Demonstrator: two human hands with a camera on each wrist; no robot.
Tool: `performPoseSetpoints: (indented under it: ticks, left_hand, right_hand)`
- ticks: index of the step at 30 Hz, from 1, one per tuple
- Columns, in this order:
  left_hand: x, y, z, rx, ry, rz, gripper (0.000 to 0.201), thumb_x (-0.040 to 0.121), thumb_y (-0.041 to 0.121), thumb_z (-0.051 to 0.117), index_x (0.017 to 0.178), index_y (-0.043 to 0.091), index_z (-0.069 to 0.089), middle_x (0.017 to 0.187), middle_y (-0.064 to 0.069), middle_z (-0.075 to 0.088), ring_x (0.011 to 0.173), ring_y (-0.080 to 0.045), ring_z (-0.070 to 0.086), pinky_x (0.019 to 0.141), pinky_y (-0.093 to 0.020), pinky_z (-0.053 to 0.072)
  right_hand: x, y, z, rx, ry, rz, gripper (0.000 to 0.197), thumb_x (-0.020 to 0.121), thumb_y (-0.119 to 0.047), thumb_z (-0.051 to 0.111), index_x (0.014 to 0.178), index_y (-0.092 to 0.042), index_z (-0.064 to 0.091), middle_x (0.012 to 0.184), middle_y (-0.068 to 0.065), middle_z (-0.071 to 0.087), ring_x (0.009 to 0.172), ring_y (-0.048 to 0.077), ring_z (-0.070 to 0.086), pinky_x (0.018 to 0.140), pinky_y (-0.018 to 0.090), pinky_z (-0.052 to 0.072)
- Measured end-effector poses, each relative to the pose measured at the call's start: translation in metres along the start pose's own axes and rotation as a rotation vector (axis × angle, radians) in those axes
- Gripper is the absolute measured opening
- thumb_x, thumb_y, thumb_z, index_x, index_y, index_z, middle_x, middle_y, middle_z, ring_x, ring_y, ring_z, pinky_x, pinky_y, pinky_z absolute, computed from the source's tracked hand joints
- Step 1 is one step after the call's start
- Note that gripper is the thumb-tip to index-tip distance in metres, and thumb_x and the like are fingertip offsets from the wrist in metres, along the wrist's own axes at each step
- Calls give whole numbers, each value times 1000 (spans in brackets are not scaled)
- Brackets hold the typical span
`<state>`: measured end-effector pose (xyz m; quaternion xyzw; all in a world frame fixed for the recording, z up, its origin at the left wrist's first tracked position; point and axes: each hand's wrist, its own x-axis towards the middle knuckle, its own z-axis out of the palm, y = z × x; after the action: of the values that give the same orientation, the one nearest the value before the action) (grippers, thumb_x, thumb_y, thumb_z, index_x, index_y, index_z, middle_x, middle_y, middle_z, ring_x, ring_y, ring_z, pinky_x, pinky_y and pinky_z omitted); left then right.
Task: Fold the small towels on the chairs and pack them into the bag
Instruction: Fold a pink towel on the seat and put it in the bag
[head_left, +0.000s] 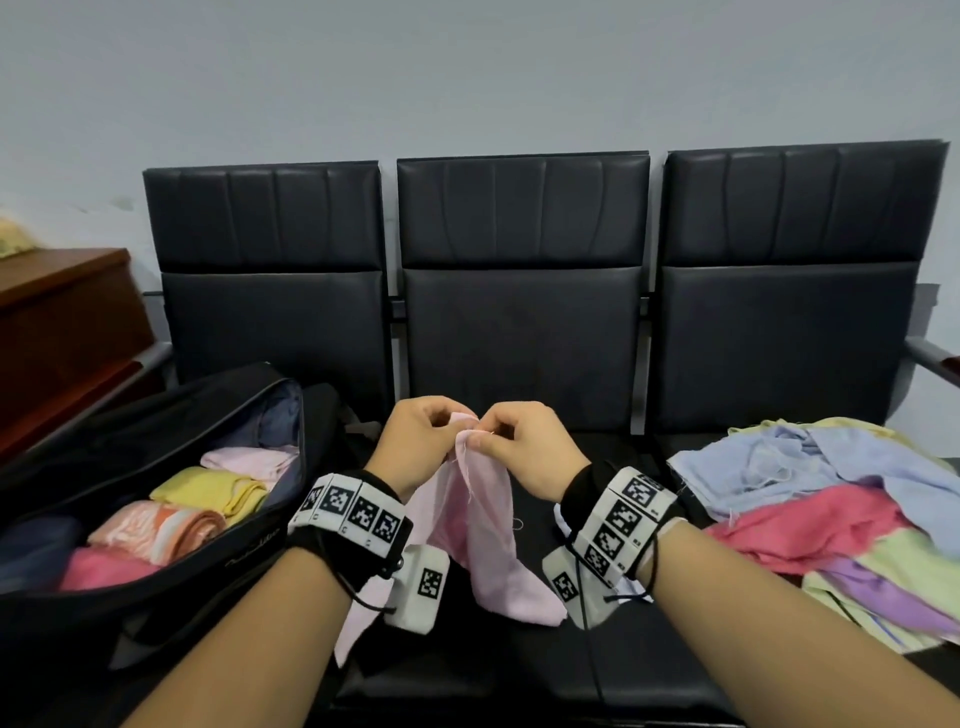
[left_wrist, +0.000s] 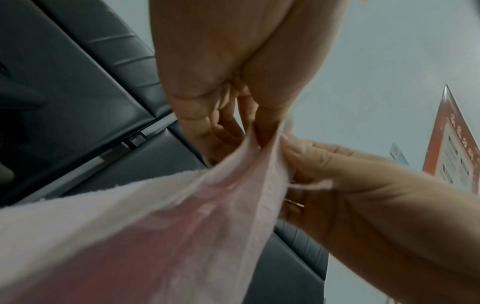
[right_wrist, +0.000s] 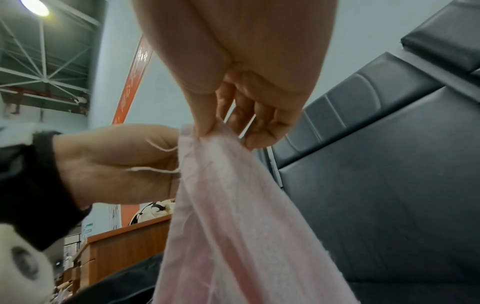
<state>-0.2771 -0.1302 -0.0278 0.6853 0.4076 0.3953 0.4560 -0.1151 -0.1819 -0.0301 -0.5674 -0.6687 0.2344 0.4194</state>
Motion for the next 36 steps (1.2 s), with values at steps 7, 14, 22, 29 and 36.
performPoseSetpoints:
  ticks: [7,14,22,29,36]
  left_hand:
    - [-5,3,-10,-83,-123,-54,9,89,10,71,96,13,77,91,-11,76,85,-26,74,75,-35,61]
    - [-8,6,-17,23,-199,24,12,87,19,71,94,23,79,96,-3,77,93,-20,73,82,-33,61]
    - [-7,5,-29,326,-195,170,13,87,13,72,92,23,78,85,7,77,83,-9,73,79,-32,60]
    - [-4,12,-40,306,163,317,26,84,4,61,83,27,71,80,8,72,76,-4,66,68,-16,48]
    - [0,35,-80,99,538,397,18,84,10,54,86,19,70,79,11,68,71,3,61,66,-10,47]
  right_hand:
    - [5,2,9,29,115,23,23,85,-39,73,74,-20,66,73,2,66,63,9,58,58,18,48]
    - [5,2,11,-7,116,6,26,83,-43,74,71,-23,65,66,-2,63,59,3,54,57,16,45]
    - [1,1,7,10,-55,57,24,85,-46,72,77,-23,70,73,1,68,62,5,59,63,26,53]
    - [-7,27,7,-211,-328,67,41,78,-34,78,54,-18,49,53,-7,43,50,6,38,53,26,35]
    - [-22,62,-3,-695,-453,47,30,76,-49,72,74,-20,66,81,-2,64,93,15,52,84,35,46]
